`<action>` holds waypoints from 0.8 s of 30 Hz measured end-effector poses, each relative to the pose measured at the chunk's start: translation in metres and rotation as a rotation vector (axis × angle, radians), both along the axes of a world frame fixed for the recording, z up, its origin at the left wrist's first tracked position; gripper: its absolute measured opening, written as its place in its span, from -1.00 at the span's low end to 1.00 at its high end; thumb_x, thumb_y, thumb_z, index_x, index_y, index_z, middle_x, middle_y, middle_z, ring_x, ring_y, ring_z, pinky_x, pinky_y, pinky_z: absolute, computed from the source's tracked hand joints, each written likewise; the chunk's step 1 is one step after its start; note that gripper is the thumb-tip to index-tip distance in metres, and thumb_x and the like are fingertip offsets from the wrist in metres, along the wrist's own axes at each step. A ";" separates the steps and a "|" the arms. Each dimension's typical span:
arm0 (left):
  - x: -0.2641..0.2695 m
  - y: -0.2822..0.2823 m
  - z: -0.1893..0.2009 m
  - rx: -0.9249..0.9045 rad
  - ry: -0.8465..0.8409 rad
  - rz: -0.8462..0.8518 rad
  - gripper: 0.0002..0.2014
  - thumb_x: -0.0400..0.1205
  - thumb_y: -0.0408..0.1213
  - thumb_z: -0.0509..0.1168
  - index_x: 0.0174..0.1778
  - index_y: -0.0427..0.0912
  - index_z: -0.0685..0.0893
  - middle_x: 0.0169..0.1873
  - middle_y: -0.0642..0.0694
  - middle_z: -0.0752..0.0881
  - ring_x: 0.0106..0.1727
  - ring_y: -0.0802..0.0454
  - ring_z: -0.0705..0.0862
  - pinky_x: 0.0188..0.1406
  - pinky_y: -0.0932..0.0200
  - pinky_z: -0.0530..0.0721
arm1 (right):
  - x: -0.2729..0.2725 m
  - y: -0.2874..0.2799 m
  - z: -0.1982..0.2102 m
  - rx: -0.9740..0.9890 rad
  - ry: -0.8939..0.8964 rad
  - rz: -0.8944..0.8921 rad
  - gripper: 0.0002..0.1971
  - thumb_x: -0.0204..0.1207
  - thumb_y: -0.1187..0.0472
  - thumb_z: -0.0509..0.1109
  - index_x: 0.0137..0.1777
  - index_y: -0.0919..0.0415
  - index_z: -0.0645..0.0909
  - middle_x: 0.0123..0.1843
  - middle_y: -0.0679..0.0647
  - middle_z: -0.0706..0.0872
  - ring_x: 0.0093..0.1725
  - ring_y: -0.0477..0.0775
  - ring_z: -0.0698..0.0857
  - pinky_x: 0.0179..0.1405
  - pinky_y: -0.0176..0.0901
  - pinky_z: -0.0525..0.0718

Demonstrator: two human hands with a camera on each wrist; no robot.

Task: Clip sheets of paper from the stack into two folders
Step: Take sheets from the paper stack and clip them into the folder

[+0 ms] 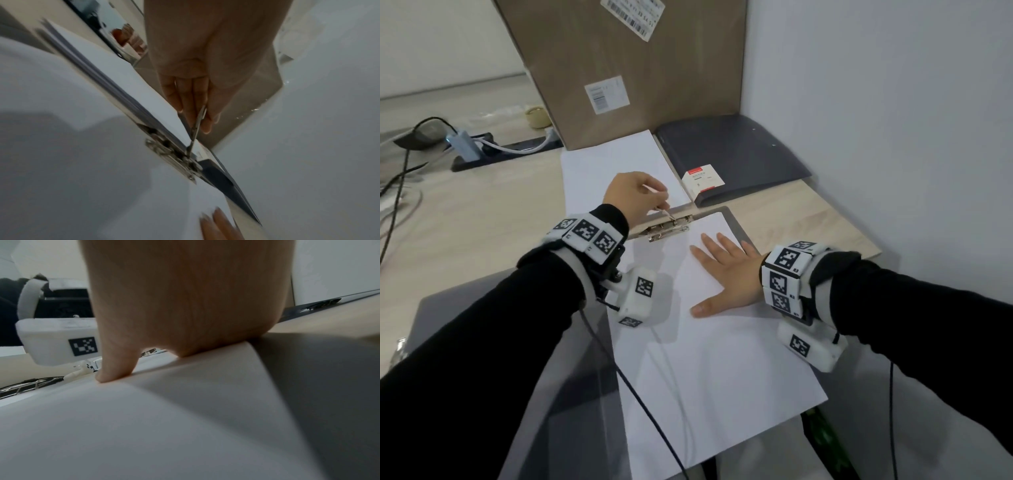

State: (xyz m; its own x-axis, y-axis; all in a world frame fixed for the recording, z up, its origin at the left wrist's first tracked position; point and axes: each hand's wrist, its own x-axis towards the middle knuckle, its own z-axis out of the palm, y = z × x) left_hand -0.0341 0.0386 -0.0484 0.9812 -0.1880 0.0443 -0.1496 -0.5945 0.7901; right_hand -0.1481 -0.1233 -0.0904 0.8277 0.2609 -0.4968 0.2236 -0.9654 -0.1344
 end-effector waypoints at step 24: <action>0.006 0.028 -0.005 0.531 0.627 0.061 -0.56 0.62 0.06 0.27 -0.01 -0.34 0.65 -0.07 -0.28 0.66 -0.03 -0.19 0.65 -0.06 0.13 0.50 | 0.001 0.000 0.002 -0.011 0.032 0.003 0.12 0.33 -0.55 0.12 0.63 -0.07 -0.48 0.66 -0.06 -0.52 0.65 0.05 -0.48 0.64 0.19 -0.36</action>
State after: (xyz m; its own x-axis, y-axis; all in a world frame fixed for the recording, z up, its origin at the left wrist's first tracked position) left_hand -0.0285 0.0670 -0.0537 0.8032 0.0249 -0.5951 0.2709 -0.9051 0.3277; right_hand -0.1467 -0.1229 -0.0883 0.8103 0.2579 -0.5263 0.2226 -0.9661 -0.1306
